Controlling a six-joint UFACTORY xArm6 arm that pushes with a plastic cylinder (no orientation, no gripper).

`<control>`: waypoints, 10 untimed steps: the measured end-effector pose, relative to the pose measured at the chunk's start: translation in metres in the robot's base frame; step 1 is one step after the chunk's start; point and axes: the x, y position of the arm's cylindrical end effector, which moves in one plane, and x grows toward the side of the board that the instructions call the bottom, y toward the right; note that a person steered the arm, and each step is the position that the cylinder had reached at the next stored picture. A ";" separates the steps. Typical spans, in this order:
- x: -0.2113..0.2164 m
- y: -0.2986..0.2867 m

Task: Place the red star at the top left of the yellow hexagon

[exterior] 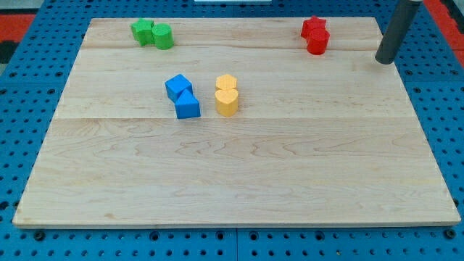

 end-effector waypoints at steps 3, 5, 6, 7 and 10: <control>-0.039 0.032; -0.063 -0.042; -0.057 -0.115; -0.036 -0.199; 0.021 -0.265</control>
